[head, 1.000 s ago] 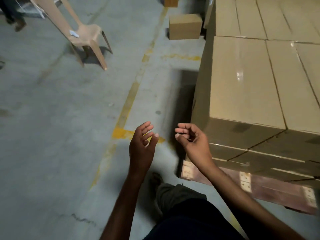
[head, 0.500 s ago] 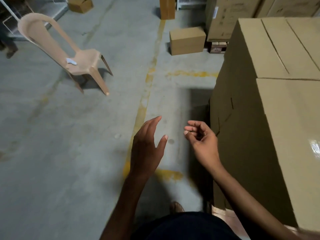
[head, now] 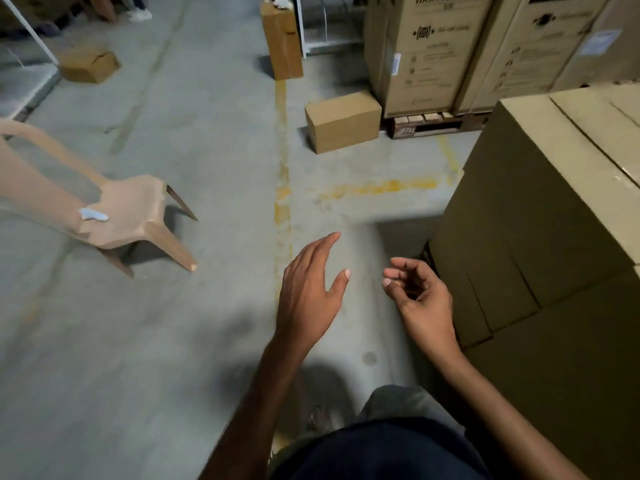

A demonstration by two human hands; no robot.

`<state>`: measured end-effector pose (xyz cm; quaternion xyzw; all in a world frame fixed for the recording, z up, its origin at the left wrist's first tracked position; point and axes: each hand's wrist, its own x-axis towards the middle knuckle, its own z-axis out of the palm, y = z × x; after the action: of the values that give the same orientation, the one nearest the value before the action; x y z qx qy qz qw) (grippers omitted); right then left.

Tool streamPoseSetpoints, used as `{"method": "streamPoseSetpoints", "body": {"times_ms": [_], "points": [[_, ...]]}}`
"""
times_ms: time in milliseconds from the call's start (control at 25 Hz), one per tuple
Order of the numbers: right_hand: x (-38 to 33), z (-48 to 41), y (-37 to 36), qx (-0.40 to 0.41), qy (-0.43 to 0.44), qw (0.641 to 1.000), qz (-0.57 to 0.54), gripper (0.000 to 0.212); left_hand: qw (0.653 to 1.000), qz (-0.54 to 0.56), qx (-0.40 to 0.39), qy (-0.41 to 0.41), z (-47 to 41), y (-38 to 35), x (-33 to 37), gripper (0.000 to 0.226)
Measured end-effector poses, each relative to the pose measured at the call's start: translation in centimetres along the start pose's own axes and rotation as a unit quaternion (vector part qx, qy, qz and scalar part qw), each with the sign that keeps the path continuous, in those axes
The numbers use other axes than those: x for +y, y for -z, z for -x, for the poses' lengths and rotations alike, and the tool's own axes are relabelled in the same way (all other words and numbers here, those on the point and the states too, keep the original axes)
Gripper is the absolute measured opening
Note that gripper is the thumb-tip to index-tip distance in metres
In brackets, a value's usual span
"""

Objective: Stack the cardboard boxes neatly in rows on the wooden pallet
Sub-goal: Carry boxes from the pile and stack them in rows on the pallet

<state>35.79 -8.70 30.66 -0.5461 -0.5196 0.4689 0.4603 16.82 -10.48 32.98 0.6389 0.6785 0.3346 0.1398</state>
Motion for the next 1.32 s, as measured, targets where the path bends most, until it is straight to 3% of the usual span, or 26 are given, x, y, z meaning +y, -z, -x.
{"method": "streamPoseSetpoints", "body": {"times_ms": [240,480,920,1320], "points": [[-2.0,-14.0,-6.6,0.061,-0.006,0.998,-0.001,0.028,0.998,0.049,-0.045,-0.016,-16.5,-0.1,-6.1,0.057],[-1.7,-34.1,-11.5,0.073,-0.023,0.997,0.0,0.029,0.994,0.081,-0.074,0.021,-35.3,-4.1,-12.2,0.057],[-5.6,-69.1,-21.8,0.075,-0.031,0.997,0.008,0.03,0.988,0.139,-0.015,0.072,-69.8,-5.8,-20.7,0.041],[-6.1,-95.9,-34.7,0.132,-0.096,0.986,0.03,0.03,0.967,0.205,-0.116,0.102,-101.1,-9.9,-34.4,0.041]]}}
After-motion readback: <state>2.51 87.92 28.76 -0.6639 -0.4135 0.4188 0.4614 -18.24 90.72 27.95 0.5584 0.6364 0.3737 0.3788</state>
